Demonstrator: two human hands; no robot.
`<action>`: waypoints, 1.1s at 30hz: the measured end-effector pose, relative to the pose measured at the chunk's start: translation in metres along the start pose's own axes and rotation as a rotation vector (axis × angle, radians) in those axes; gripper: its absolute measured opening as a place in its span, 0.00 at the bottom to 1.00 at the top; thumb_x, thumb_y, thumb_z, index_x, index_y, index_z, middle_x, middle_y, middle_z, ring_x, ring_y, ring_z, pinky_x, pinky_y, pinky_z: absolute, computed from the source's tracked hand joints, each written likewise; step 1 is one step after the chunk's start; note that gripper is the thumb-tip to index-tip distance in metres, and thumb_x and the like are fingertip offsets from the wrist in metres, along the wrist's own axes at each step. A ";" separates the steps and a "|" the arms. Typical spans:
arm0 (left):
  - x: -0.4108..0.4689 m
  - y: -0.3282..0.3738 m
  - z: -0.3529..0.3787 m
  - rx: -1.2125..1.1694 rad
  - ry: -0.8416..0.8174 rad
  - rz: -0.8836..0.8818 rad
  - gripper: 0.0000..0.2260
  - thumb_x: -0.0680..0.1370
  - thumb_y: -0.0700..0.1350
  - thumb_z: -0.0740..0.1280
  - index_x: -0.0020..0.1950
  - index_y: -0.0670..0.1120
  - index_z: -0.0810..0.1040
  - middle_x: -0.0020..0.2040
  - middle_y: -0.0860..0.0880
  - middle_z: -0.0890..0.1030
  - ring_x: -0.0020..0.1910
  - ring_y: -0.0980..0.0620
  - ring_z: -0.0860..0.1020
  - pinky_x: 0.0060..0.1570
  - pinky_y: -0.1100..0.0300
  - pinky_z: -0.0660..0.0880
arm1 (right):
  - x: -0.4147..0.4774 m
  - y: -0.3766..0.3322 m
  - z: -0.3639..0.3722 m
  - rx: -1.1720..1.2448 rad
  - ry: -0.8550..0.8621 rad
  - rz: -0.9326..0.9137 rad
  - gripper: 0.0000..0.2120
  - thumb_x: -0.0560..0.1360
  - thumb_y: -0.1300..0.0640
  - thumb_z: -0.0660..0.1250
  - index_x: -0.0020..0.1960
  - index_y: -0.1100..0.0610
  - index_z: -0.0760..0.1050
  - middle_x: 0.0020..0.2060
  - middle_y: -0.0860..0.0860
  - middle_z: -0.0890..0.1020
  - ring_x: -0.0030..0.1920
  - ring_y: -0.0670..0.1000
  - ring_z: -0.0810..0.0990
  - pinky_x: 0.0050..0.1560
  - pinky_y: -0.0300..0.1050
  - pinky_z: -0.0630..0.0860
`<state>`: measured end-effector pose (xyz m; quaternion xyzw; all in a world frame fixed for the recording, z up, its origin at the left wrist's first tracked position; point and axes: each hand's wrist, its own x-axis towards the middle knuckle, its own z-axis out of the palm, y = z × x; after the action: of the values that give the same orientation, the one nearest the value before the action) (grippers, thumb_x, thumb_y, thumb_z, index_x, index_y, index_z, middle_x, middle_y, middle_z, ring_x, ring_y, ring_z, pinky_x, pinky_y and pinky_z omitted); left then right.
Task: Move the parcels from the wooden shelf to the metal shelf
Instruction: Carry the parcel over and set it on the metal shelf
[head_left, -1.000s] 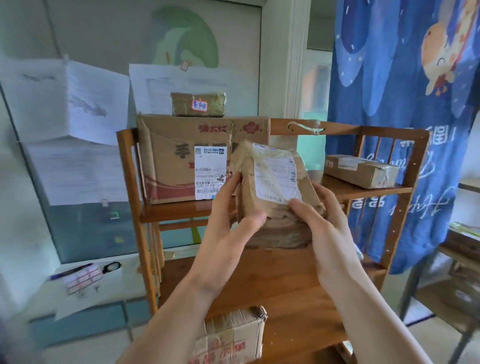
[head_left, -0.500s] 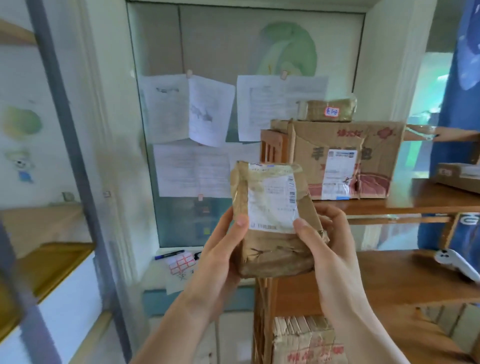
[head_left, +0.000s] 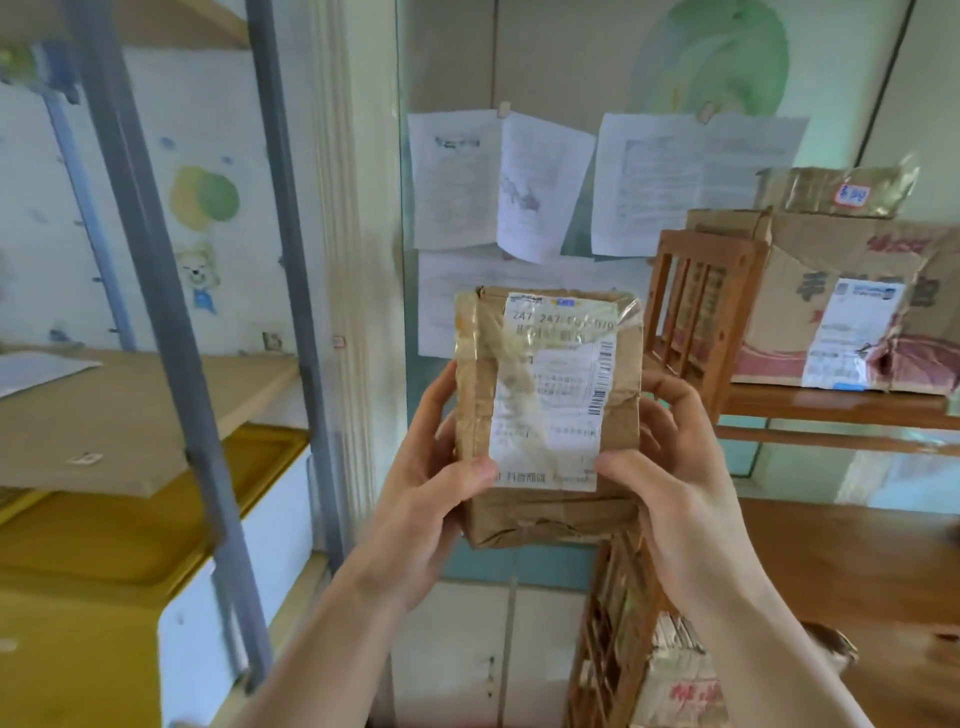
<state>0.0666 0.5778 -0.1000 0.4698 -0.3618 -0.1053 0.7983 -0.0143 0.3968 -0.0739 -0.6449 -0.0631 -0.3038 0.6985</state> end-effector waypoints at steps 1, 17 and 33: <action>-0.002 0.001 -0.003 -0.005 0.002 0.001 0.30 0.68 0.41 0.71 0.64 0.68 0.82 0.61 0.47 0.88 0.58 0.45 0.87 0.52 0.50 0.85 | 0.000 0.001 0.003 0.010 -0.010 -0.006 0.27 0.61 0.60 0.73 0.59 0.50 0.74 0.57 0.55 0.84 0.59 0.59 0.83 0.49 0.58 0.82; -0.026 0.002 0.012 0.125 0.402 -0.084 0.18 0.77 0.63 0.69 0.65 0.59 0.80 0.51 0.48 0.85 0.46 0.47 0.84 0.50 0.43 0.77 | 0.018 0.018 -0.003 0.405 -0.061 0.586 0.20 0.82 0.46 0.57 0.51 0.60 0.81 0.53 0.58 0.86 0.54 0.59 0.84 0.66 0.64 0.72; -0.119 0.106 -0.123 0.165 0.810 0.070 0.18 0.75 0.56 0.66 0.65 0.57 0.78 0.47 0.51 0.88 0.39 0.52 0.87 0.41 0.54 0.84 | -0.004 0.058 0.200 0.432 -0.546 0.703 0.17 0.72 0.46 0.67 0.48 0.57 0.87 0.46 0.53 0.89 0.43 0.53 0.87 0.53 0.55 0.77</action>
<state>0.0461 0.7777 -0.1061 0.5231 -0.0414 0.1445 0.8389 0.0729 0.5851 -0.0935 -0.5238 -0.0841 0.1503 0.8343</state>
